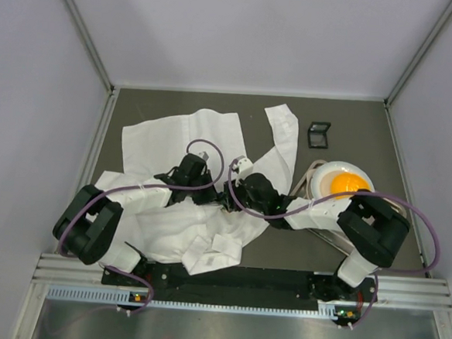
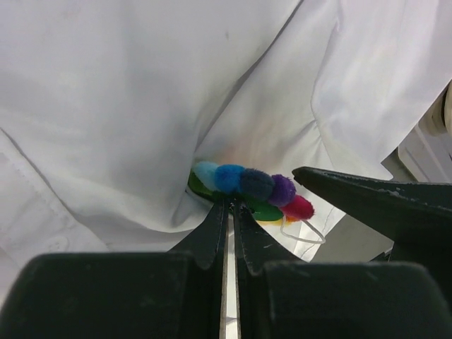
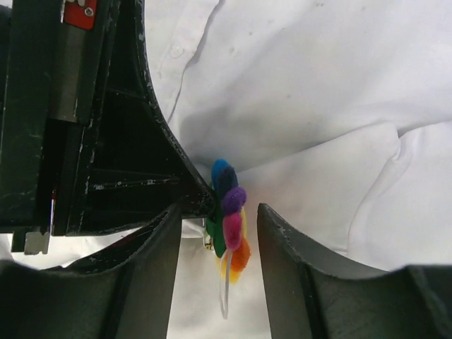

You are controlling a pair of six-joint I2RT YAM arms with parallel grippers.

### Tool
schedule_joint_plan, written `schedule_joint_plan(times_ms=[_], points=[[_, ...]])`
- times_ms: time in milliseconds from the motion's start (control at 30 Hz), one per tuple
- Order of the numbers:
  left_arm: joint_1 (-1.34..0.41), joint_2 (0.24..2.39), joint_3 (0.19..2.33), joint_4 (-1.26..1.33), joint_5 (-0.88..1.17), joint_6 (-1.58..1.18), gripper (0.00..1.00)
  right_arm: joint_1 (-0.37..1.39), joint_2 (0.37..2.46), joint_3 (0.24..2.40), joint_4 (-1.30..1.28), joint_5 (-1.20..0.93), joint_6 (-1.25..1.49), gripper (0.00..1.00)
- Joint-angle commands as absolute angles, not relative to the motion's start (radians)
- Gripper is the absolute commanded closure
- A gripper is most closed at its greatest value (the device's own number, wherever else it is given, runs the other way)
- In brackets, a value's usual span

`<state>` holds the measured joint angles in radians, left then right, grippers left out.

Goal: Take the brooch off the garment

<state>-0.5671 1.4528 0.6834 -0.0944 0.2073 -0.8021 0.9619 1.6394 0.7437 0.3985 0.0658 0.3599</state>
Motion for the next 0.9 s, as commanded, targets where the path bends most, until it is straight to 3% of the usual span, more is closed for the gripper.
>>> schedule_joint_plan(times_ms=[0, 133, 867], points=[[-0.577, 1.425, 0.721, -0.130, 0.166, -0.844, 1.00, 0.977, 1.623, 0.706, 0.478, -0.020, 0.347, 0.54], [-0.575, 1.408, 0.732, -0.158, 0.146, -0.848, 1.00, 0.976, 1.641, 0.687, 0.523, -0.032, 0.351, 0.62], [-0.575, 1.393, 0.729, -0.150, 0.164, -0.873, 1.00, 0.976, 1.739, 0.701, 0.591, -0.018, 0.353, 0.64]])
